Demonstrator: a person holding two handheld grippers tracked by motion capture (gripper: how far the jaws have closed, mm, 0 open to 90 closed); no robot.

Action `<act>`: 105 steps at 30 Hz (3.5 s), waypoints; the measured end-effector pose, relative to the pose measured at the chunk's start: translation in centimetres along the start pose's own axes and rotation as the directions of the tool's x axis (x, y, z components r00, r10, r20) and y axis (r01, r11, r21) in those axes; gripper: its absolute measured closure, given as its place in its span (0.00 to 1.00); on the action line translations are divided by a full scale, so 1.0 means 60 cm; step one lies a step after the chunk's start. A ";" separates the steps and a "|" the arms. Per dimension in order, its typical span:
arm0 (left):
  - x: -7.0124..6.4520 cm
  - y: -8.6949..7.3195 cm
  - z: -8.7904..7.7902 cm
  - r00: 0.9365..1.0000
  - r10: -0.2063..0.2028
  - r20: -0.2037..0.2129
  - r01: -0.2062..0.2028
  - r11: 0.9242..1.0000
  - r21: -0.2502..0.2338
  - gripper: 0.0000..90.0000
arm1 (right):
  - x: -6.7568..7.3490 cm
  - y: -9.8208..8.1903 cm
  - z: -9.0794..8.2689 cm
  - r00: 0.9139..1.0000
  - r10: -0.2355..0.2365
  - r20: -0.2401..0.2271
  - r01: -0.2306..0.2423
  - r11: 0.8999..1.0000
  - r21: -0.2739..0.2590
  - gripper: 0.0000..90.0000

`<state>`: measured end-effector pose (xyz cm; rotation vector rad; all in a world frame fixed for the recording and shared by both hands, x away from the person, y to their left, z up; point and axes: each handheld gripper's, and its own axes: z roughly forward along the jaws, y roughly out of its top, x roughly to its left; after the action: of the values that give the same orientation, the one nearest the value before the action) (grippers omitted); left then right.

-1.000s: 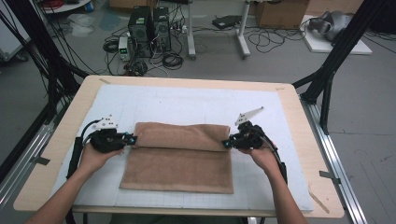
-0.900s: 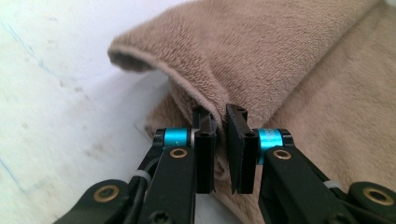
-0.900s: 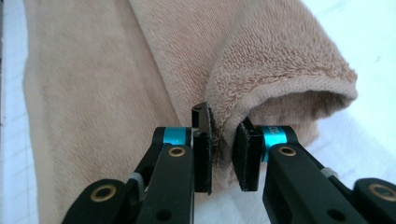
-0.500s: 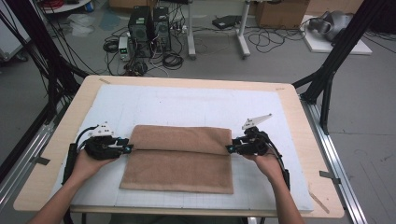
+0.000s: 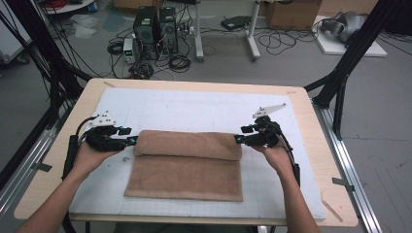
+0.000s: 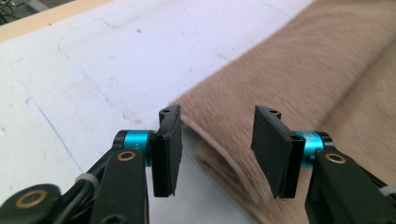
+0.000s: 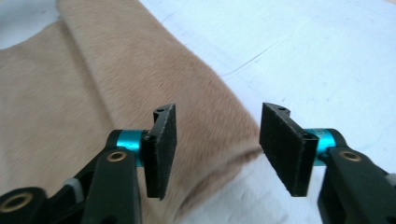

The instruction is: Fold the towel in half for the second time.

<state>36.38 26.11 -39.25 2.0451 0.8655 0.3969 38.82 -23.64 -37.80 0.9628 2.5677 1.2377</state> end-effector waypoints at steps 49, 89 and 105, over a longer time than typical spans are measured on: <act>-0.088 -0.065 -0.116 0.980 0.066 0.189 -0.060 0.998 -0.036 0.68 | 0.119 -0.039 -0.066 0.955 -0.177 -0.239 0.160 0.983 -0.089 0.73; -0.072 -0.039 -0.059 0.971 0.053 0.234 -0.058 0.998 0.015 0.61 | 0.090 -0.052 -0.030 0.956 -0.135 -0.261 0.141 0.990 0.005 0.72; -0.021 -0.040 0.056 0.998 -0.028 0.057 0.022 0.993 0.112 0.54 | 0.010 -0.059 0.050 1.000 -0.012 0.005 0.011 0.997 0.073 0.40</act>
<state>36.31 24.18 -43.12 2.1354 0.8940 0.2784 37.71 -22.93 -42.31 0.9619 2.6272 1.1440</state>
